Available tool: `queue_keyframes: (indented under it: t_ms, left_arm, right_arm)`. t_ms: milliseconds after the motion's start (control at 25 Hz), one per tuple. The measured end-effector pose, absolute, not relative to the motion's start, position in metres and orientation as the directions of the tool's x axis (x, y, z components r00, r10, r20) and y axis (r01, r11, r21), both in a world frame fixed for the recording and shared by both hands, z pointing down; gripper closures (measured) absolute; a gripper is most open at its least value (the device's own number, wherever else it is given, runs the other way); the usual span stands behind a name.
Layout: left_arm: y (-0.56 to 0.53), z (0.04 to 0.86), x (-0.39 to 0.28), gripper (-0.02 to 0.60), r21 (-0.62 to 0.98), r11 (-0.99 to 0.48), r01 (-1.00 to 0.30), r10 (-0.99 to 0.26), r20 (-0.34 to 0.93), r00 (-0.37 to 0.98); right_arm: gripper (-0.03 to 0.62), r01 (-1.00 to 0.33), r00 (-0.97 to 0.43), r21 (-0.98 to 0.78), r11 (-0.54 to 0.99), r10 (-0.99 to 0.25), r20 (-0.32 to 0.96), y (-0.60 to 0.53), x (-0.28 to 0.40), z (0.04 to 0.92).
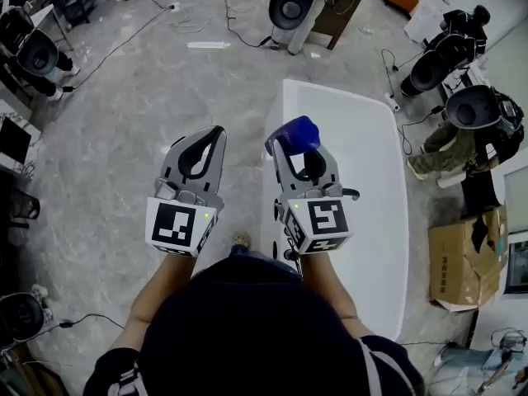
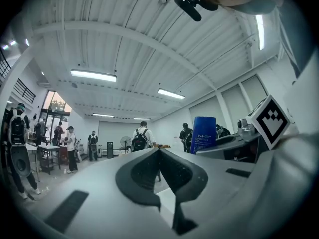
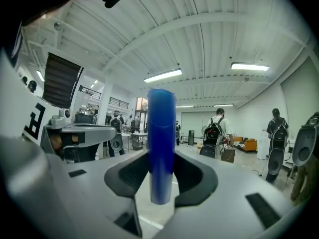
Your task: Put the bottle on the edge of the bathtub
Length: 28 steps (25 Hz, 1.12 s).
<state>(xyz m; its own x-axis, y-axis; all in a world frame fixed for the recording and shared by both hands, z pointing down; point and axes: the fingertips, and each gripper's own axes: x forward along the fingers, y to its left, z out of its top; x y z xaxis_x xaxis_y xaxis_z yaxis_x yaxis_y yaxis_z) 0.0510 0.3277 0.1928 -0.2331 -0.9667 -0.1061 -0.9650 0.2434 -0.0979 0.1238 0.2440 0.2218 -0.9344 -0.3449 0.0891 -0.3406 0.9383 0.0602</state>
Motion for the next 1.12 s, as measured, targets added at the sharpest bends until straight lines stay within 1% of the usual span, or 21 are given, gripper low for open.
queue_keyframes:
  t_ms: [160, 280, 640, 880, 1120]
  left_arm:
    - [0.287, 0.194, 0.024, 0.558, -0.093, 0.263, -0.96, -0.961, -0.115, -0.252]
    - [0.266, 0.203, 0.009, 0.558, -0.104, 0.267, -0.958, -0.962, -0.082, -0.259]
    - [0.22, 0.221, -0.019, 0.558, -0.084, 0.266, -0.96, -0.963, -0.053, -0.263]
    - [0.184, 0.229, -0.061, 0.558, -0.073, 0.239, -0.968, -0.971, -0.043, -0.237]
    - [0.136, 0.23, -0.118, 0.558, -0.073, 0.175, -0.982, -0.984, -0.046, -0.172]
  right_arm:
    - [0.425, -0.338, -0.936, 0.053, 0.94, -0.342, 0.08, 0.2, 0.097, 0.223]
    - [0.425, -0.34, -0.936, 0.05, 0.939, -0.343, 0.085, 0.176, 0.085, 0.227]
    - [0.425, -0.376, -0.917, 0.029, 0.926, -0.377, 0.128, 0.117, 0.07, 0.251]
    - [0.425, -0.409, -0.902, 0.03, 0.912, -0.409, 0.139, 0.08, 0.036, 0.258]
    - [0.425, -0.465, -0.874, 0.039, 0.884, -0.466, 0.137, 0.036, -0.014, 0.26]
